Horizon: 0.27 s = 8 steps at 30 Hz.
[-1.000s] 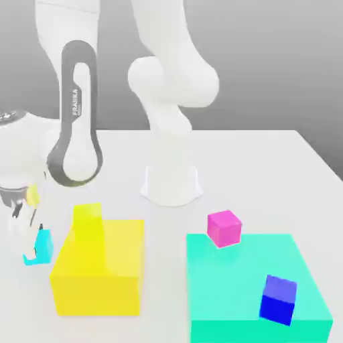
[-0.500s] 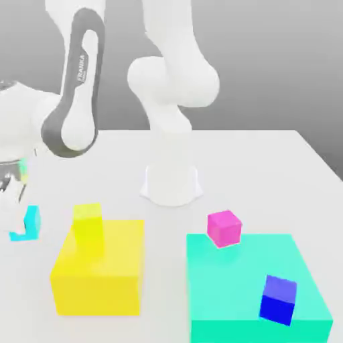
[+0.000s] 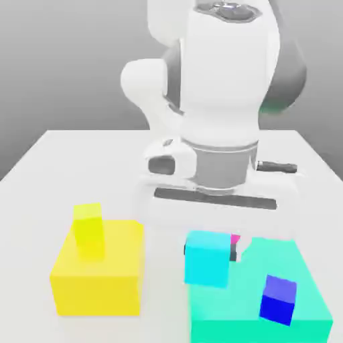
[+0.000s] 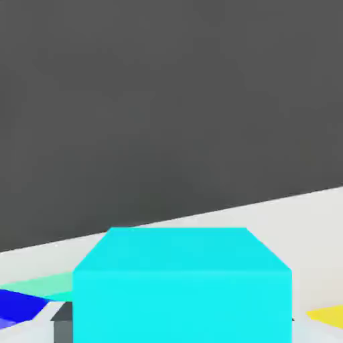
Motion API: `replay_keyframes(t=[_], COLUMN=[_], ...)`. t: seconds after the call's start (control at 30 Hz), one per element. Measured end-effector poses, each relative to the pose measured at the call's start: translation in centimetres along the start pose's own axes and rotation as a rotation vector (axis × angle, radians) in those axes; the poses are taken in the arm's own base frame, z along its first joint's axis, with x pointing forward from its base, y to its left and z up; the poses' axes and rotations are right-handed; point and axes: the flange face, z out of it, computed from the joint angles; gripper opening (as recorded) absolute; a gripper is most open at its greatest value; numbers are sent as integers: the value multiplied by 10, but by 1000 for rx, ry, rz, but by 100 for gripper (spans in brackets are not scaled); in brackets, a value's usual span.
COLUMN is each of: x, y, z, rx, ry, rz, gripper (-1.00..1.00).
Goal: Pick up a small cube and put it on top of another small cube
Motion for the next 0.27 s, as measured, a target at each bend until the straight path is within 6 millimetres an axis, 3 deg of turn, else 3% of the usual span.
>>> replay_keyframes(t=[0.03,0.13,0.17,0.27], x=[-11,-14,-14,-14], y=[-4,-2,-2,-2], z=[10,59,68,68], rx=[-10,-21,-21,-21], ry=[-14,-26,-27,-27], rz=[-17,-15,-15,-15], gripper=[-100,-100,100,100])
